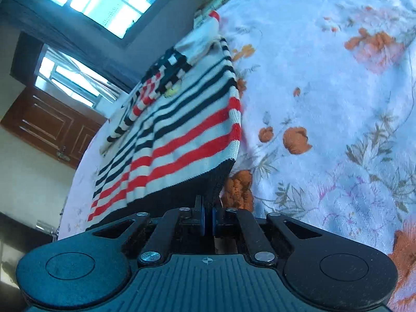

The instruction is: Fold small clothes

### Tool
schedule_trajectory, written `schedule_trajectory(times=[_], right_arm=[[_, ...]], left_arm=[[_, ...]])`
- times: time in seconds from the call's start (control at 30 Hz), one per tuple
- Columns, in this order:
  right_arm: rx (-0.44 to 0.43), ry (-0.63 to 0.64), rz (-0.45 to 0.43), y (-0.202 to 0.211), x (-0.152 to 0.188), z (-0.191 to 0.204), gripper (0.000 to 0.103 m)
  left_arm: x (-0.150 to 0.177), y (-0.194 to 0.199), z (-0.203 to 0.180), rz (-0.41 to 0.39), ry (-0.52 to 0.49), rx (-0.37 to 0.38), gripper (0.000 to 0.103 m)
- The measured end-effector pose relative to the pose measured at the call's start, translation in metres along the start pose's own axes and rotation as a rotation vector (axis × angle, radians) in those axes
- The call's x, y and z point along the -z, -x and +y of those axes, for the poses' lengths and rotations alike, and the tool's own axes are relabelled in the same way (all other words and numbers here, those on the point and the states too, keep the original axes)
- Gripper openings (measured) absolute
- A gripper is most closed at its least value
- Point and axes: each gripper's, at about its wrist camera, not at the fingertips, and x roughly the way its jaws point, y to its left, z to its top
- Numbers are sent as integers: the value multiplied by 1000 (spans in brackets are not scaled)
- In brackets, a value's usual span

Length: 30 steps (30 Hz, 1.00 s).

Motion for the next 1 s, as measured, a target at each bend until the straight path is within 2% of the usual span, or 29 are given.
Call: schedule_trajectory(times=[0.07,0.17,0.3,0.43,0.57,0.77,1.0], right_arm=[[-24,15,-23,6,-5,5,4],[-53,16,-81,15,-28,21,4],[-87,71,-153,24,-74,55,4],[-98,110,-183,8,-131,79,4],[-79,121,-195,-29,-194,94,4],[-62,56,-126,-120,-285,79,4],[-53,-29,-31,-218,-341,25,4]], left_arm=[[-4,5,-3,-17,-7,14,6],[-20,14,-19,-93,-25,57,5],[-61,16,-47,-178,-41,97,6],[-115,-13,-74,-187,-76,91,5],[-167,-54,-97,-192,-113,61,6],[-230,-138,-111,-133,-153,-5,6],[-266,-231,-85,-30,-154,-98,6]])
